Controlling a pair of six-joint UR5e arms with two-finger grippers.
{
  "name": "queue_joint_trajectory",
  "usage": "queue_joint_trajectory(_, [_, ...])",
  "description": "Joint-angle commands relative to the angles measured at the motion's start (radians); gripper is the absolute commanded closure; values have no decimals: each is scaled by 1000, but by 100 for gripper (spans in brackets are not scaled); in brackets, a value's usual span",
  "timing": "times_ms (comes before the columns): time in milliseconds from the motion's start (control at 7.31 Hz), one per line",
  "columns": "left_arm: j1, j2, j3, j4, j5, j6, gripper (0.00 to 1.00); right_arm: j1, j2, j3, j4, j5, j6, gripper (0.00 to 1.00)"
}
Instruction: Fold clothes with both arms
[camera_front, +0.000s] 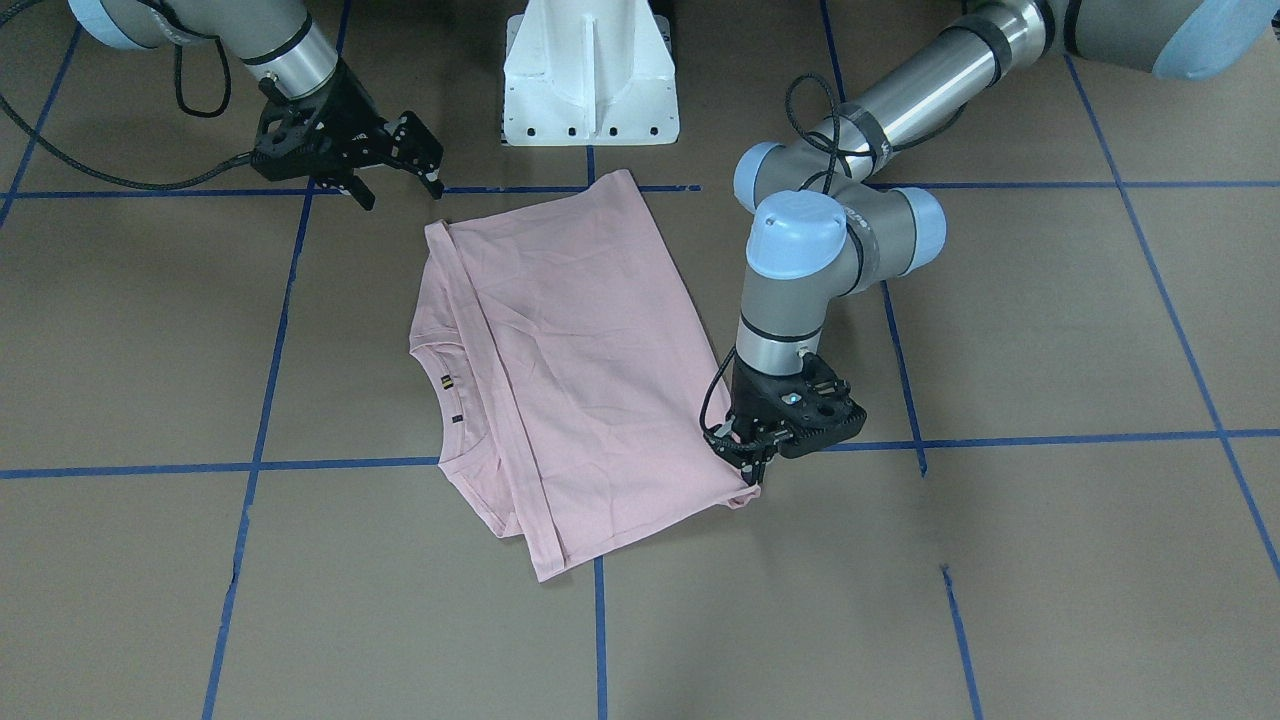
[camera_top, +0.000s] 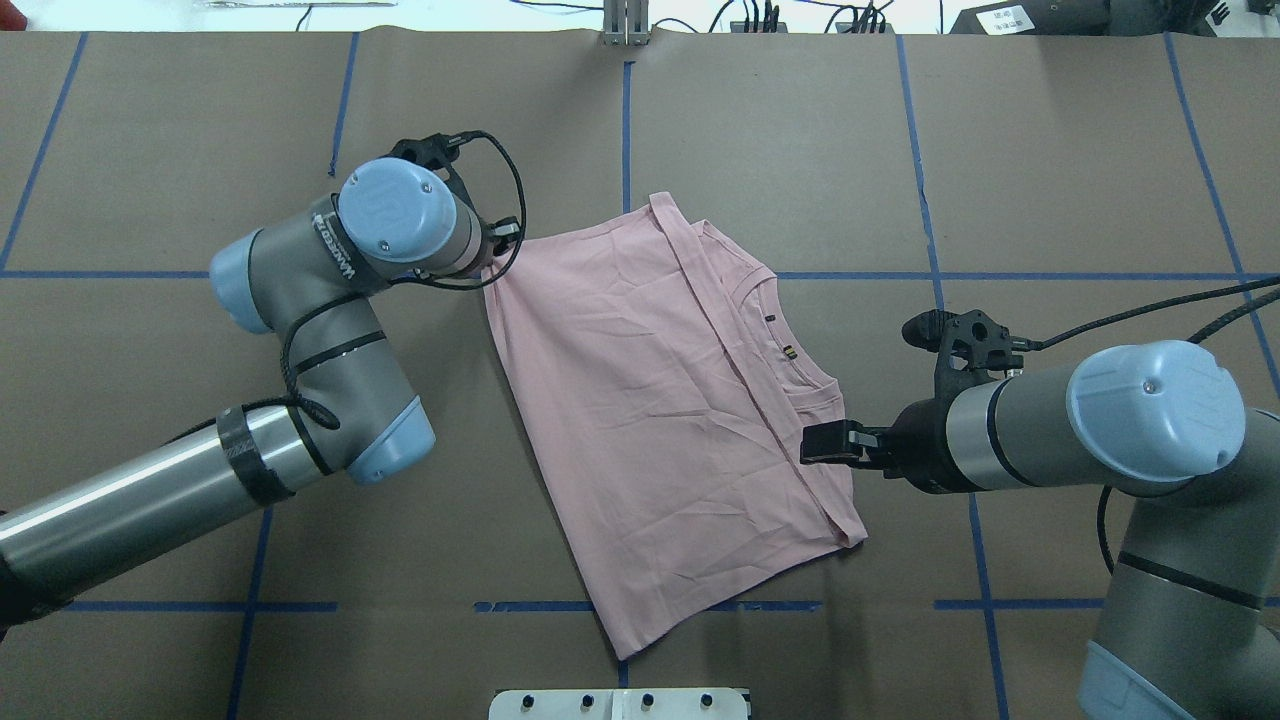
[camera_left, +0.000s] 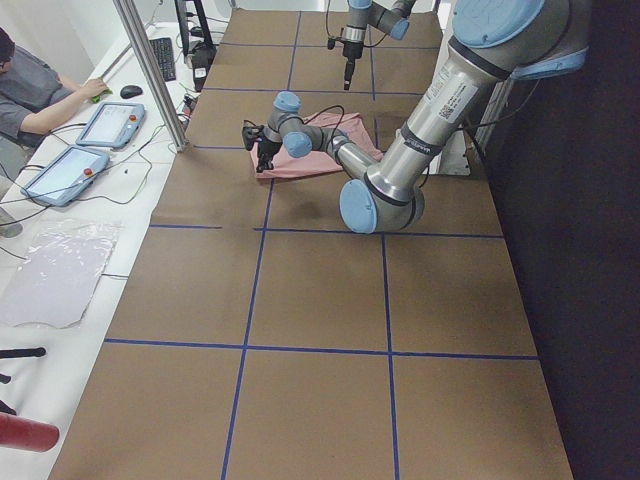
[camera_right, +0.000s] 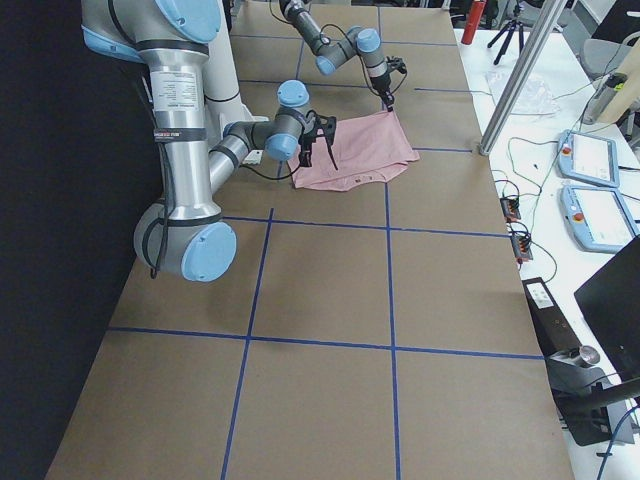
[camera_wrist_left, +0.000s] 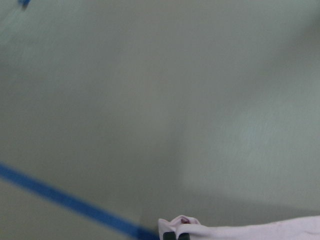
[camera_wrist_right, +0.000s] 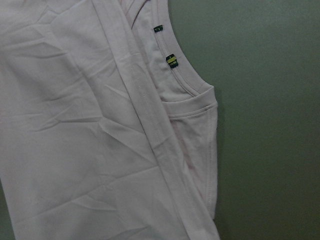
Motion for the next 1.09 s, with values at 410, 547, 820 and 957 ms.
queue_joint_trajectory(410, [-22,-101,264,-217,118,114,1,9,3,2,-1,-15,1,0])
queue_joint_trajectory(547, [-22,-103,259,-219,115,114,0,16,2,2,-1,-15,1,0])
queue_joint_trajectory(820, [-31,-78,152,-173,32,123,0,44,3,0,-4,-26,1,0])
queue_joint_trajectory(957, [-30,-14,43,-120,-36,117,0,59,3,-8,-8,-20,-9,0])
